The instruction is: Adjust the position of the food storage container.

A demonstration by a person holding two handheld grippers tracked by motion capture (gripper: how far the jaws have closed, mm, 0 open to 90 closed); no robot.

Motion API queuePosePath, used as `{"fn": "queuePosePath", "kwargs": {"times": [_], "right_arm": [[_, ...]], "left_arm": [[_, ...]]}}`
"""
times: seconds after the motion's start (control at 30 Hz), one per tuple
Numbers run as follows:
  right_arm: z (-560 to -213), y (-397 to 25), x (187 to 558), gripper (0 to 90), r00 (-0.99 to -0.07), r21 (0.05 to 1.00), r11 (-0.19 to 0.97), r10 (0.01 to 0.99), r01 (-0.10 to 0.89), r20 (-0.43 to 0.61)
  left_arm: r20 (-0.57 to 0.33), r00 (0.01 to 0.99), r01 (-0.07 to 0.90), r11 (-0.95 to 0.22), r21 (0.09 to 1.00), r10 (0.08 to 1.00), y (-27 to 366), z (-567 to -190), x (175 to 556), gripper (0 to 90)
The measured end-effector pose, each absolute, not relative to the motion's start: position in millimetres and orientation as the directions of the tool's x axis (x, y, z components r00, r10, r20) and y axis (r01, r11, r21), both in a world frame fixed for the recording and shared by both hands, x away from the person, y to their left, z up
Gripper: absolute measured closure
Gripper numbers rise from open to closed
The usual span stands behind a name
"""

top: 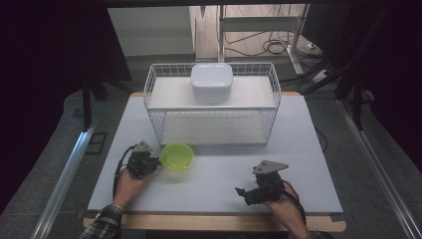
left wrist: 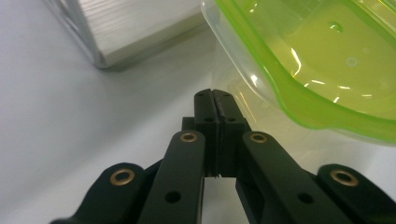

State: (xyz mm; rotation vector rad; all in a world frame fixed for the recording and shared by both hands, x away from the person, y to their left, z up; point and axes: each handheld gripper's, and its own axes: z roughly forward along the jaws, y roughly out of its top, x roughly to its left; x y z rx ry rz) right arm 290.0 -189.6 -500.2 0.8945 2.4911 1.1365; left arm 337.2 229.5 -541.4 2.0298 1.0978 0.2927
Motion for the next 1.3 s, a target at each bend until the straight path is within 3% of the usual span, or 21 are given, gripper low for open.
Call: {"fn": "queuePosePath", "kwargs": {"times": [0.3,0.5,0.83,1.3], "right_arm": [[-502,-188,290,3.1,-0.780,0.744,0.513,0.625,0.428,0.019],[-503,-187,289,3.1,-0.782,0.739,0.517,0.624,0.432,0.021],[-506,-184,291,3.1,-0.783,0.736,0.515,0.622,0.439,0.032],[-507,-184,294,3.1,-0.777,0.733,0.511,0.629,0.449,0.037]], "left_arm": [[-0.173,0.639,0.598,-0.343,0.725,0.750,208,-542,331,89.3],[-0.134,0.681,0.576,-0.413,0.706,0.720,191,-542,328,88.5],[-0.173,0.609,0.609,-0.318,0.726,0.774,208,-542,340,88.3],[-0.169,0.662,0.578,-0.354,0.735,0.730,177,-539,347,88.0]]}}
